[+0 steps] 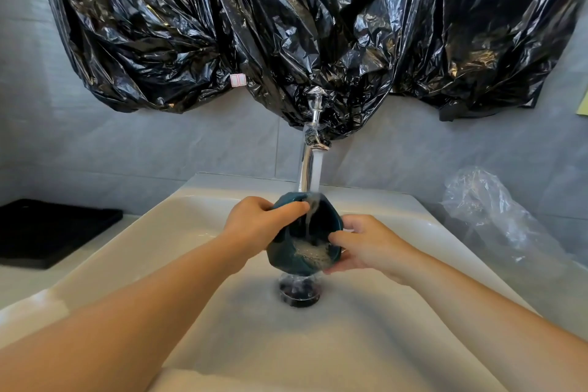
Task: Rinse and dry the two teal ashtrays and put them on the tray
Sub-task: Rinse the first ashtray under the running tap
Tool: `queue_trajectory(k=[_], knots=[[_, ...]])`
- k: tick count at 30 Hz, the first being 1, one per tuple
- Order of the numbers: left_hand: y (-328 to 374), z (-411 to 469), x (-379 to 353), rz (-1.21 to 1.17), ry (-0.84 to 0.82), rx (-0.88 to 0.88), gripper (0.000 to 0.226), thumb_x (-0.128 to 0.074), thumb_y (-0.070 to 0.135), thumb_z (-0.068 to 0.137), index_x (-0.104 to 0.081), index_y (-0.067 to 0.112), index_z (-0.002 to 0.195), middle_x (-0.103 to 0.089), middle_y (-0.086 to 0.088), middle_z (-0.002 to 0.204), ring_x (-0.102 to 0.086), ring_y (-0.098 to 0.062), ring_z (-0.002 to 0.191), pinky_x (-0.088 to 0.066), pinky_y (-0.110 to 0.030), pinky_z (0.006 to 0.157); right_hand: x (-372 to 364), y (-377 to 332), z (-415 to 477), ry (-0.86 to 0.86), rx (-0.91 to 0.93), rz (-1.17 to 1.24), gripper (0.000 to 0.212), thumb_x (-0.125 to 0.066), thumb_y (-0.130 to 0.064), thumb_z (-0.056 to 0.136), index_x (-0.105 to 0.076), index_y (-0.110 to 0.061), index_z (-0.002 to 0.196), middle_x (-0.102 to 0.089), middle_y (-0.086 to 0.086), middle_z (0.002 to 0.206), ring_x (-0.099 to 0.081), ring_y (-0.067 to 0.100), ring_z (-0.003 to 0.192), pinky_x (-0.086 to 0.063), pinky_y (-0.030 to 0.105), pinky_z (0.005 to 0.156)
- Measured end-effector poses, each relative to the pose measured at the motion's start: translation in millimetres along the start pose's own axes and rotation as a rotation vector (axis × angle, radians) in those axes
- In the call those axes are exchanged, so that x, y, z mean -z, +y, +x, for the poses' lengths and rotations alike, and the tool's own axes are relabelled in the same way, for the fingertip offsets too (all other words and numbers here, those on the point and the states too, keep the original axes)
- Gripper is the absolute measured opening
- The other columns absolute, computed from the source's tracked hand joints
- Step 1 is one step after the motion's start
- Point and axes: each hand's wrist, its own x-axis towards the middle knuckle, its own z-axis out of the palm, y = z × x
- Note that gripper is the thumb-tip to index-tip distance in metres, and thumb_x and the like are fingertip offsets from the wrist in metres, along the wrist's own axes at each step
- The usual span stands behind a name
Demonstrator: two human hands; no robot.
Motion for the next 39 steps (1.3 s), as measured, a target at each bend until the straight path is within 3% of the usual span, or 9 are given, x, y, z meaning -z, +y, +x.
queue_trajectory(k=[4,8,13,17,22,26,31,34,39], knots=[[3,2,3,-0.107,-0.086,0.109,0.065,-0.075,0.059,0.067,-0.064,0.005,0.102,-0.069,-0.012,0.099,-0.069,-0.026,0.090,-0.061,-0.037,0.076,-5,3,1,0.025,-0.042,0.105,0.021,-0.045,0.001,0.096,-0.063,0.001,0.108,-0.070,0.022,0.106,-0.073,0.032,0.090,-0.061,0.043,0.077],[3,1,5,-0.120,-0.224,0.112,0.053,-0.080,0.041,0.071,-0.060,0.007,0.106,-0.072,-0.009,0.097,-0.070,-0.021,0.090,-0.060,-0.034,0.080,-5,1,1,0.077,-0.104,0.352,0.021,-0.045,-0.001,0.099,-0.058,0.005,0.114,-0.067,0.025,0.111,-0.072,0.034,0.089,-0.062,0.035,0.066],[0,5,3,-0.104,-0.038,-0.059,0.043,-0.086,0.033,0.063,-0.070,0.009,0.095,-0.073,-0.006,0.088,-0.071,-0.019,0.081,-0.061,-0.033,0.072,0,-4,1,0.036,-0.104,0.271,0.021,-0.050,-0.015,0.100,-0.060,-0.002,0.114,-0.068,0.021,0.106,-0.071,0.027,0.074,-0.062,0.034,0.073],[4,-1,13,0.347,0.172,-0.264,0.030,-0.082,0.044,0.062,-0.070,0.022,0.079,-0.066,0.008,0.067,-0.058,-0.003,0.059,-0.036,-0.013,0.043,3,0,4,0.095,-0.096,0.030,0.038,-0.057,-0.031,0.096,-0.053,-0.011,0.129,-0.062,0.014,0.107,-0.069,0.023,0.074,-0.060,0.037,0.083],[12,-1,26,0.366,0.296,-0.268,0.034,-0.082,0.049,0.060,-0.067,0.025,0.079,-0.066,0.009,0.070,-0.061,-0.006,0.066,-0.053,-0.031,0.054,3,-1,0,0.099,-0.059,-0.068,0.052,-0.057,-0.033,0.096,-0.041,-0.016,0.143,-0.063,0.010,0.112,-0.071,0.024,0.092,-0.059,0.033,0.083],[10,0,28,0.300,0.296,-0.209,0.038,-0.082,0.051,0.061,-0.067,0.021,0.079,-0.067,0.006,0.070,-0.062,-0.010,0.066,-0.050,-0.028,0.050,0,-3,-1,0.078,-0.046,-0.101,0.050,-0.056,-0.034,0.097,-0.044,-0.015,0.141,-0.063,0.010,0.112,-0.071,0.024,0.092,-0.059,0.033,0.083],[8,2,12,-0.024,0.160,0.013,0.064,-0.082,0.056,0.060,-0.072,-0.002,0.085,-0.068,-0.016,0.075,-0.061,-0.025,0.066,-0.054,-0.037,0.063,-3,-6,0,0.009,0.011,-0.073,0.035,-0.052,-0.033,0.099,-0.056,-0.015,0.129,-0.068,0.008,0.114,-0.073,0.023,0.091,-0.058,0.040,0.089],[6,0,5,-0.117,0.050,0.092,0.057,-0.081,0.053,0.062,-0.072,0.001,0.084,-0.073,-0.016,0.086,-0.069,-0.030,0.082,-0.060,-0.044,0.078,-2,-4,0,-0.018,0.020,-0.051,0.024,-0.049,-0.017,0.100,-0.060,-0.012,0.120,-0.069,0.012,0.115,-0.074,0.027,0.089,-0.058,0.044,0.088],[5,0,7,-0.174,-0.026,0.135,0.048,-0.080,0.049,0.067,-0.069,0.006,0.085,-0.072,-0.012,0.089,-0.069,-0.028,0.086,-0.060,-0.041,0.079,-1,-1,-1,-0.096,-0.035,0.027,0.025,-0.044,-0.004,0.098,-0.060,-0.003,0.117,-0.068,0.020,0.114,-0.073,0.033,0.091,-0.058,0.045,0.088]])
